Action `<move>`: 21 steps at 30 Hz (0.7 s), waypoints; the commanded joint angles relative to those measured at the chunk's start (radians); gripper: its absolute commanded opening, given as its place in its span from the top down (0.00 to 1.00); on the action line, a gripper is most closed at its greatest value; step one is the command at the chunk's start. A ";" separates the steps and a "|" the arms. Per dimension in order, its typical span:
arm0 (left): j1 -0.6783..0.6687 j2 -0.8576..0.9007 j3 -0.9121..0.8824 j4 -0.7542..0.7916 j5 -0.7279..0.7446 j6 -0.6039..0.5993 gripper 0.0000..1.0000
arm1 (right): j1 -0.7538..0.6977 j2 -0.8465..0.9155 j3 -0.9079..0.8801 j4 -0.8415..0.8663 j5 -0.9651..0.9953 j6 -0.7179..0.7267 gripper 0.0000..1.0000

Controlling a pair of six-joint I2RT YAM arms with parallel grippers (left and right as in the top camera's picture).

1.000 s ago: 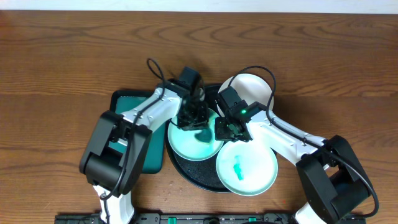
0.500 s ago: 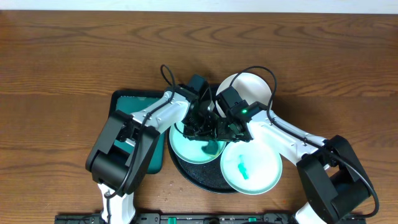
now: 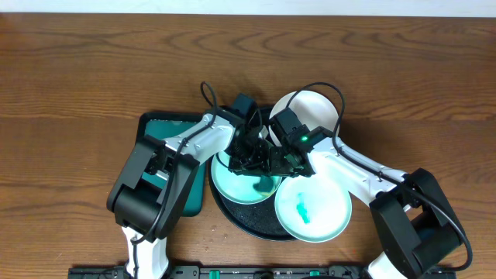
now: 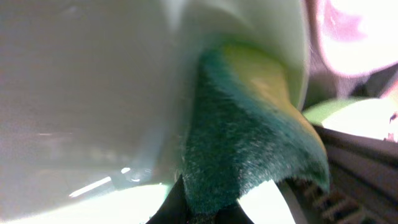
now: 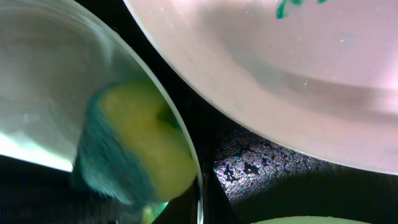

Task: Clean dirty plates on tray and stack at the side
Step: 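Scrub the left white plate with the sponge in the left gripper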

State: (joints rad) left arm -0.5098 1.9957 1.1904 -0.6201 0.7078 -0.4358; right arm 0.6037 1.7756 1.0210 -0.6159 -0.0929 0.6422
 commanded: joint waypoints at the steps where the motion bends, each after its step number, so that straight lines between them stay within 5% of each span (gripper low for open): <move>1: 0.036 0.024 -0.015 0.038 -0.239 -0.111 0.93 | 0.006 0.011 -0.003 -0.019 0.010 0.001 0.99; 13: 0.106 0.024 -0.012 0.090 -0.438 -0.187 0.92 | 0.006 0.011 -0.003 -0.039 0.010 0.001 0.99; 21: 0.106 0.020 -0.001 -0.089 -0.748 -0.190 0.93 | 0.006 0.011 -0.003 -0.042 0.016 0.001 0.99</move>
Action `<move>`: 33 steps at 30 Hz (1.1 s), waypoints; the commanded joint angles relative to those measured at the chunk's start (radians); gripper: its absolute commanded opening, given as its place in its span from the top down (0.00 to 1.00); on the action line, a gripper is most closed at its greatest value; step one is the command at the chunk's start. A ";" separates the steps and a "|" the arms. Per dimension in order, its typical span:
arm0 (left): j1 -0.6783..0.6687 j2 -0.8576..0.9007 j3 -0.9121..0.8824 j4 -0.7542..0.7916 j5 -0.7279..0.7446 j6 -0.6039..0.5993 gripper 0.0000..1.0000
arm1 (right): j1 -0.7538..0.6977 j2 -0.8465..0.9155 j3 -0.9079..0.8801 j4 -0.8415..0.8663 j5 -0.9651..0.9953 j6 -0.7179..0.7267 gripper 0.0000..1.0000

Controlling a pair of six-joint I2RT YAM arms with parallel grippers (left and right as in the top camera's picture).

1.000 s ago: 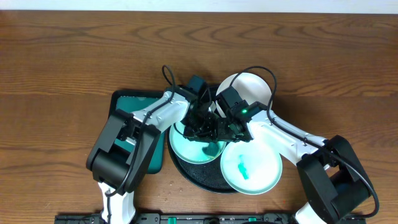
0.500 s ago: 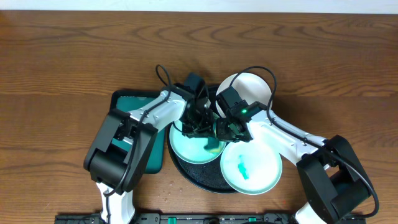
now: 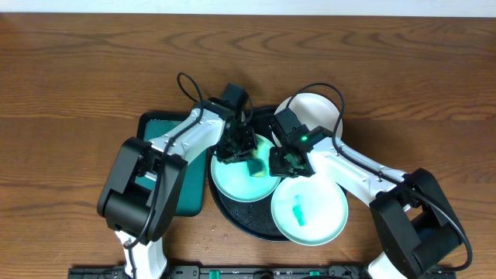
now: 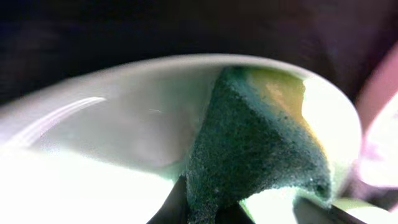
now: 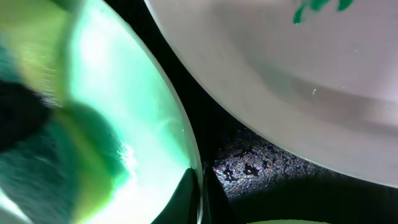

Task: Clean dirty plates on tray and stack at the side
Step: 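Scrub the left white plate with the sponge in the left gripper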

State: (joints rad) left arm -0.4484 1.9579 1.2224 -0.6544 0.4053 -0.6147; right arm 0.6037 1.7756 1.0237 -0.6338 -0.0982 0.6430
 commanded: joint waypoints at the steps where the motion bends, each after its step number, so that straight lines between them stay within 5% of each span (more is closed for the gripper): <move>1: 0.044 0.056 -0.030 -0.082 -0.477 -0.011 0.93 | 0.006 0.011 -0.006 -0.024 0.023 0.000 0.99; 11: 0.037 0.047 -0.024 -0.261 -0.556 0.006 0.93 | 0.006 0.011 -0.006 -0.018 0.023 0.000 0.99; 22: -0.095 0.047 -0.024 -0.250 -0.018 0.298 0.93 | 0.006 0.011 -0.006 -0.010 0.023 0.000 0.99; 33: -0.197 0.047 -0.024 -0.052 0.254 0.226 0.93 | 0.006 0.011 -0.006 -0.014 0.022 -0.001 0.99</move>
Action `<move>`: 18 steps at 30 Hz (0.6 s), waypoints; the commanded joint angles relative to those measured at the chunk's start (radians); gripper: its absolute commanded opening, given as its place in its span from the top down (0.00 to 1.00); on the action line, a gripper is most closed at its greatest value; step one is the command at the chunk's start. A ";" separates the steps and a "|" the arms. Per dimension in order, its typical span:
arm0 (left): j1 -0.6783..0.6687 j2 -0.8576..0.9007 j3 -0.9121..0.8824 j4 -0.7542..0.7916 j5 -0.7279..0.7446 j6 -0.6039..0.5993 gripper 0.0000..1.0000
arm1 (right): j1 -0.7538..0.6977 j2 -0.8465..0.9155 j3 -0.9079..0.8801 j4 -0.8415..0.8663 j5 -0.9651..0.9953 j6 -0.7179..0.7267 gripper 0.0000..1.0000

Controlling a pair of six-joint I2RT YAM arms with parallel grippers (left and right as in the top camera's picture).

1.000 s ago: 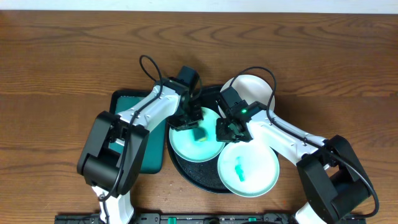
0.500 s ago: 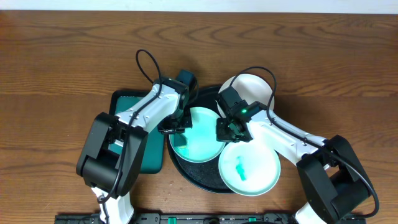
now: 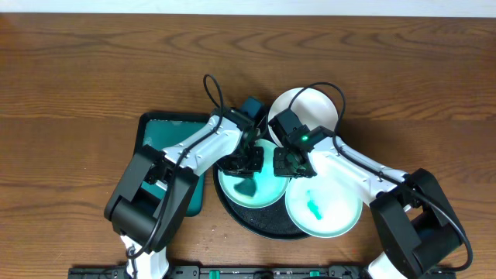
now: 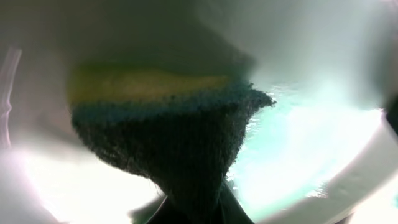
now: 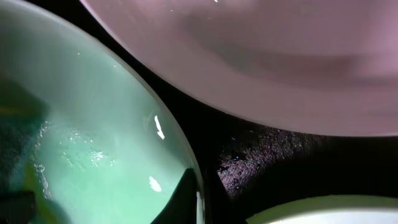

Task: Clean dirty plates on tray and stack at the side
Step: 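Scrub the left white plate with the sponge in the left gripper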

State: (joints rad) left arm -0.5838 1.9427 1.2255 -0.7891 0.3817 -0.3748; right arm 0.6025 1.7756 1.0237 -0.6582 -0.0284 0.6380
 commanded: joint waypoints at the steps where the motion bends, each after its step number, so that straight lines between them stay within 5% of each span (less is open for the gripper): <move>1: -0.061 0.062 -0.027 0.095 0.291 -0.029 0.93 | 0.007 0.011 -0.006 0.010 -0.048 0.004 0.99; 9: -0.057 0.062 -0.027 0.198 0.399 -0.059 0.93 | 0.007 0.011 -0.006 0.011 -0.048 0.004 0.99; 18: 0.018 0.019 -0.022 0.068 0.029 -0.135 0.93 | 0.007 0.011 -0.006 0.007 -0.051 0.004 0.99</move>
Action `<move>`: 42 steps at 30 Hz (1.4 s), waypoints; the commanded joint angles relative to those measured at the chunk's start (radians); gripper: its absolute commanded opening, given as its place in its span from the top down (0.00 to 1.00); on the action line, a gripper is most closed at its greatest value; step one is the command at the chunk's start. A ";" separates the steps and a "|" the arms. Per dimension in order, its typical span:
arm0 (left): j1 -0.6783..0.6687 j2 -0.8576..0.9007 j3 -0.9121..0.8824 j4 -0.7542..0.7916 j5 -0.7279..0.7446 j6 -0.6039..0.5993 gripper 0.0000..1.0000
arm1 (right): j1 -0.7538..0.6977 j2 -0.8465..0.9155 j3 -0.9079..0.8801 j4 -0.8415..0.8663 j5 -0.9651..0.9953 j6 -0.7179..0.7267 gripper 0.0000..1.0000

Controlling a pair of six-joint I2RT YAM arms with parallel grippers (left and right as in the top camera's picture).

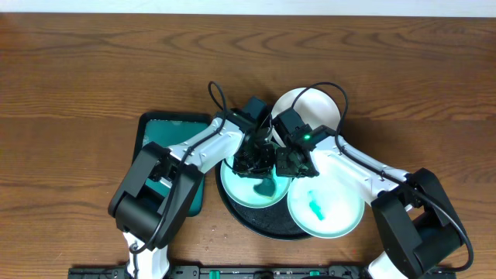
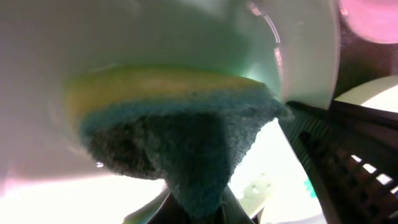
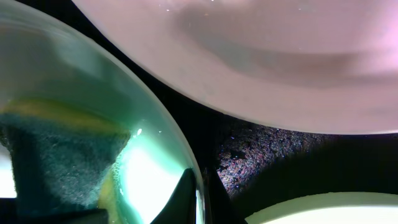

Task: Clean dirty plates on tray and stack at the side
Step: 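Scrub the left white plate with the sponge in the left gripper, then return the sponge to the water tray and release it with the left gripper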

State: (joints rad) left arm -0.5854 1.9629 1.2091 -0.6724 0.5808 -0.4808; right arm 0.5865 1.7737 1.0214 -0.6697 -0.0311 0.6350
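A mint-green plate [image 1: 246,186] lies on the round black tray [image 1: 256,225]. My left gripper [image 1: 256,161] is shut on a green and yellow sponge [image 2: 186,143], which presses against the plate's inner surface close to its rim. My right gripper [image 1: 293,164] is shut on the right rim of that same plate [image 3: 155,124]; its fingers [image 3: 186,196] pinch the edge. In the right wrist view the sponge [image 3: 62,155] shows inside the plate. A white plate [image 1: 329,203] with a green smear [image 1: 315,208] lies at the tray's right.
Another white plate [image 1: 314,108] lies at the back, partly under the right arm. A teal rectangular tray [image 1: 167,139] lies left of the black one, under the left arm. Cables loop above both wrists. Bare wooden table [image 1: 77,70] surrounds everything.
The sponge has moved across the mint plate toward its right rim, close to the right gripper's fingers. The right gripper still pinches the same rim. The smeared white plate sits about where it was.
The right gripper held the mint plate's rim at every moment. The left gripper's sponge was first at the plate's near right part, then at its far side, then over the middle, and now by the right rim. The smeared white plate shifted slightly rightward.
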 commanded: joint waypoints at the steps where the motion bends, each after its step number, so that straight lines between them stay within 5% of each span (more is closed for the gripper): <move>1: 0.024 -0.017 0.000 -0.080 -0.222 -0.029 0.93 | 0.023 0.013 -0.003 0.019 -0.048 0.007 0.99; 14: 0.049 -0.354 0.019 -0.321 -0.543 -0.011 0.93 | 0.023 0.013 -0.003 0.031 -0.048 0.007 0.99; 20: 0.168 -0.387 0.018 -0.412 -0.769 -0.052 0.93 | 0.023 0.013 -0.003 0.031 -0.048 0.007 0.99; 30: 0.451 -0.298 -0.014 -0.372 -0.700 0.031 0.93 | 0.023 0.013 -0.003 0.041 -0.048 0.007 0.99; 42: 0.464 -0.103 -0.016 -0.279 -0.627 0.069 0.93 | 0.023 0.013 -0.003 0.046 -0.048 0.003 0.99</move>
State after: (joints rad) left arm -0.1181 1.8568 1.1980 -0.9558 -0.0620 -0.4335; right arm 0.5938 1.7737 1.0195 -0.6380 -0.0582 0.6353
